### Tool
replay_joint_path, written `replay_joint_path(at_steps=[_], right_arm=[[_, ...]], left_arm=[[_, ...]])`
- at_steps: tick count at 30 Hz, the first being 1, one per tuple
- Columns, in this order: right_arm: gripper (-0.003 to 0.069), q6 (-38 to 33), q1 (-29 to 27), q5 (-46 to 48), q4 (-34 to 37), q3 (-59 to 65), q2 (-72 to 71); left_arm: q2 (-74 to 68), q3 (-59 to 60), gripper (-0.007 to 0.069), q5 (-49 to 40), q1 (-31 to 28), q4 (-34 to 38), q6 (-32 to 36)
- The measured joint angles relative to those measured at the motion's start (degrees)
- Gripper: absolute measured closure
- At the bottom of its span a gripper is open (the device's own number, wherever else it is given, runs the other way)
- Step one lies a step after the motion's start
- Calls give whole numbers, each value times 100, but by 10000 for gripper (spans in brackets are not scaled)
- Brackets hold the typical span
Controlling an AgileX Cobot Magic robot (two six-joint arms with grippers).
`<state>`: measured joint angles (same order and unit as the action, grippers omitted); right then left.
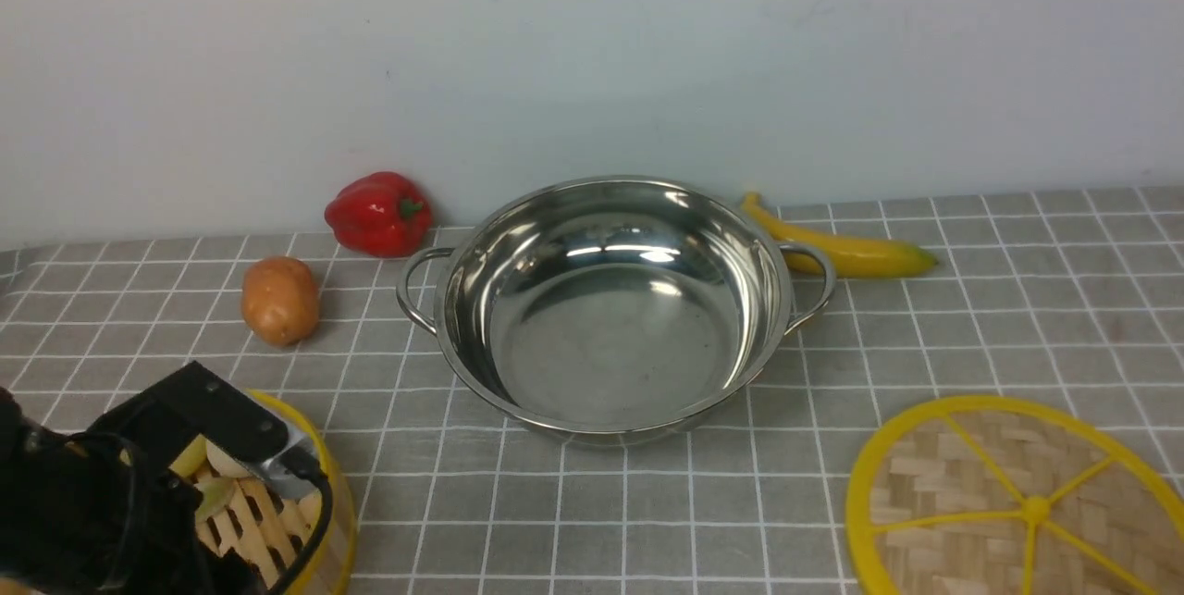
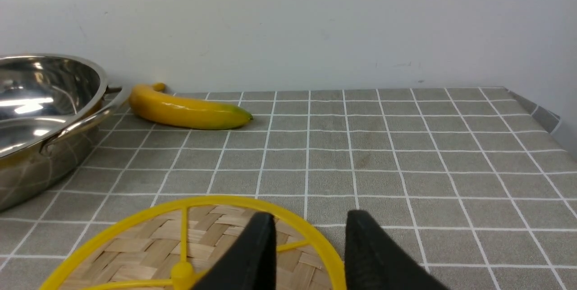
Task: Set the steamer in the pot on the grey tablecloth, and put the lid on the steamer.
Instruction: 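Grasp the rim of the steamer basket holding the buns with the left gripper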
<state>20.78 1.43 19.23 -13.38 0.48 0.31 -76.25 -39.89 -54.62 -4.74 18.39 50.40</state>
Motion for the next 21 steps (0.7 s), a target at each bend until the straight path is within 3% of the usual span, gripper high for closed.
replay_joint_path(at_steps=[21], right_arm=[[417, 0, 0, 0, 0, 0, 0]], left_arm=[[-1086, -29, 151, 317, 0, 33, 18]])
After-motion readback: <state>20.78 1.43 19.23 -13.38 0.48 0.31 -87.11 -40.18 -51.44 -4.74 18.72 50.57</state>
